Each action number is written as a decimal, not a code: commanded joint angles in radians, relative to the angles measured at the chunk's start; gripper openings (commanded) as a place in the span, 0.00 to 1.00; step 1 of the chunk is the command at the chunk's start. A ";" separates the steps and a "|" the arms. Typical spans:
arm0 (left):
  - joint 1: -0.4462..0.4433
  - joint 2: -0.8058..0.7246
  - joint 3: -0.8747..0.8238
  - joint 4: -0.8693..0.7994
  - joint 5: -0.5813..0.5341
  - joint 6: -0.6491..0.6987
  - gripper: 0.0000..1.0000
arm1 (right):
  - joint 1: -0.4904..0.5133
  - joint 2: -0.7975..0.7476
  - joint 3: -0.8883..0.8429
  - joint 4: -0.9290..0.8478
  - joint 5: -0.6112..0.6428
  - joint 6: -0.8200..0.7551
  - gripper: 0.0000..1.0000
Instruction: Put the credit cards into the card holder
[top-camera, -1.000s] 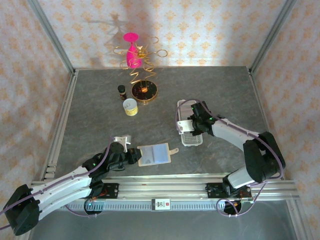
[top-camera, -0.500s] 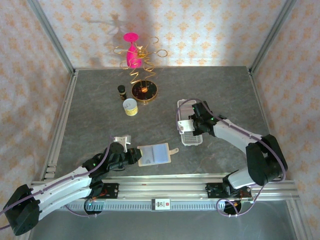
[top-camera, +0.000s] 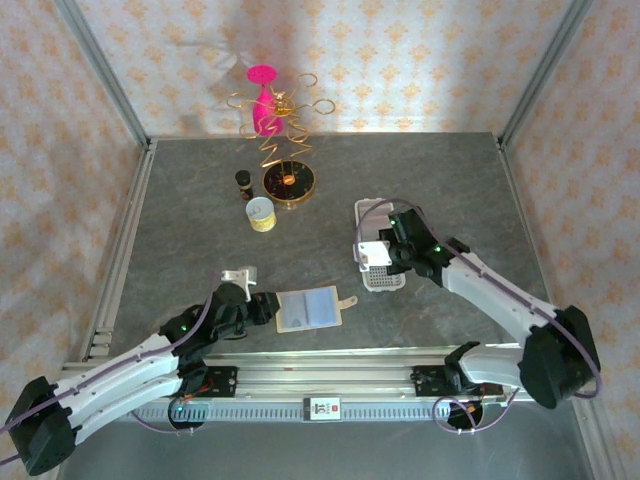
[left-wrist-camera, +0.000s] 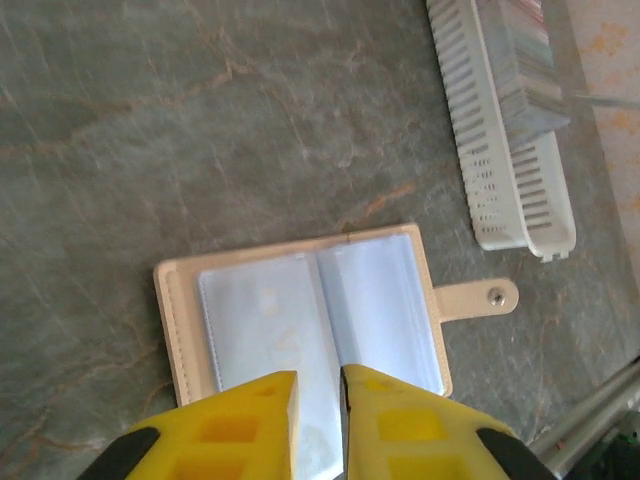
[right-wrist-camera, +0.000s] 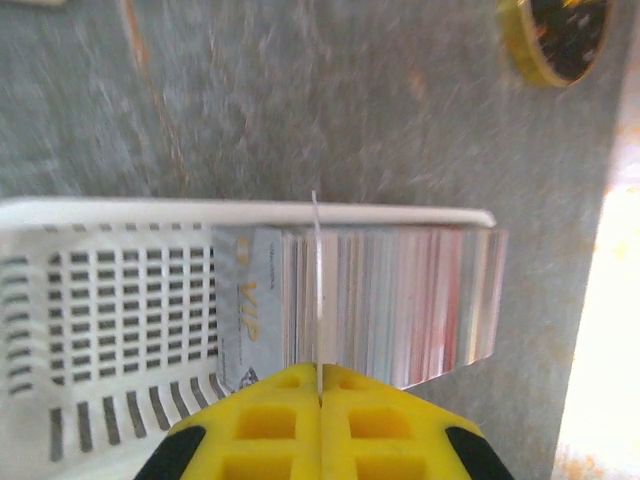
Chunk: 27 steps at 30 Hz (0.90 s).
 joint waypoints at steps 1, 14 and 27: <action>-0.005 -0.027 0.054 -0.098 -0.098 0.008 0.29 | 0.030 -0.126 -0.022 -0.013 -0.073 0.158 0.00; -0.044 0.085 0.055 0.003 0.034 -0.046 0.35 | 0.050 -0.366 -0.161 0.513 -0.172 1.410 0.00; -0.177 0.218 0.126 -0.062 -0.058 -0.085 0.32 | 0.298 -0.260 -0.299 0.513 -0.101 2.170 0.00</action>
